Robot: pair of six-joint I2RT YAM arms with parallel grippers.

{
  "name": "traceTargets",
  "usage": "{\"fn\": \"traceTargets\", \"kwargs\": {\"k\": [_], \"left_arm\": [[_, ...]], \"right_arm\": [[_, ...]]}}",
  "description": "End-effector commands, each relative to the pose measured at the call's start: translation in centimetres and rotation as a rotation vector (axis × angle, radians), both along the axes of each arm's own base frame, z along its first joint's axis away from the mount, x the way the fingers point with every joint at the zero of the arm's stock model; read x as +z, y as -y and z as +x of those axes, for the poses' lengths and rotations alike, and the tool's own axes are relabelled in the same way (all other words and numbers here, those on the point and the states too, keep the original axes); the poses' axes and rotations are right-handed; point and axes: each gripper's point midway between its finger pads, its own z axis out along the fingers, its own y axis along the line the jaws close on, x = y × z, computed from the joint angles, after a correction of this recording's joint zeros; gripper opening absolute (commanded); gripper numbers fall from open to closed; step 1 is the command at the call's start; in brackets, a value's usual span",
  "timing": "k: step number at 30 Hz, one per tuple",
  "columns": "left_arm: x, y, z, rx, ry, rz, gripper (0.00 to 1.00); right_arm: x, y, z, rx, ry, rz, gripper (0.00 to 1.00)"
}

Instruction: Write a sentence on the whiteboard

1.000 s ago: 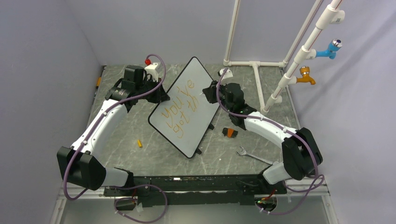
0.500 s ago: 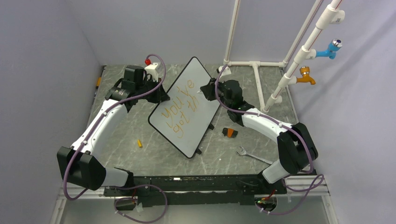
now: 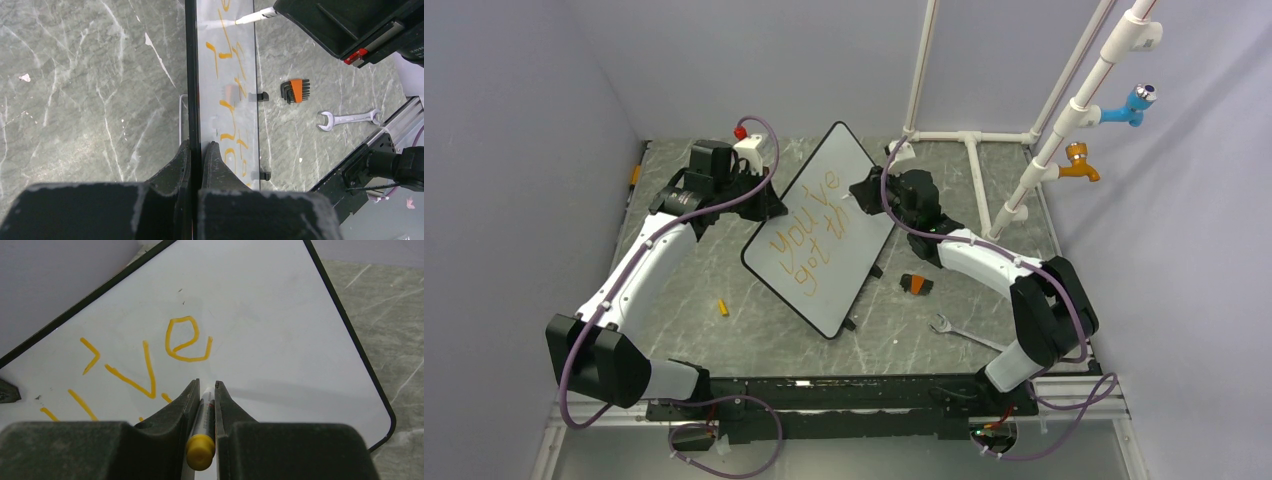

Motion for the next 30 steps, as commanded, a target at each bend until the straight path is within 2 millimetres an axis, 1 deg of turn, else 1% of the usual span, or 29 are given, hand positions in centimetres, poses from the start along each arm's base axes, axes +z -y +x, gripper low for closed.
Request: {"fn": "traceTargets", "kwargs": {"k": [1,9,16,23,30], "left_arm": [[-0.6,-2.7,1.4,0.020,0.111,0.186,0.00],[-0.7,-2.7,1.3,0.019,0.110,0.186,0.00],[-0.7,-2.7,1.4,0.019,0.109,0.184,0.00],[-0.6,-2.7,1.4,0.020,0.112,0.184,0.00],[-0.5,-2.7,1.3,0.021,0.113,0.183,0.00]], "right_arm": [[2.0,-0.5,0.5,0.008,0.056,0.055,0.00],[-0.4,-0.1,-0.5,0.016,0.008,0.039,0.00],[-1.8,0.4,-1.3,0.013,-0.020,0.030,0.00],[-2.8,0.9,-2.0,0.007,-0.040,0.022,0.00],[-2.9,1.2,-2.4,0.001,-0.044,0.019,0.00]]}}
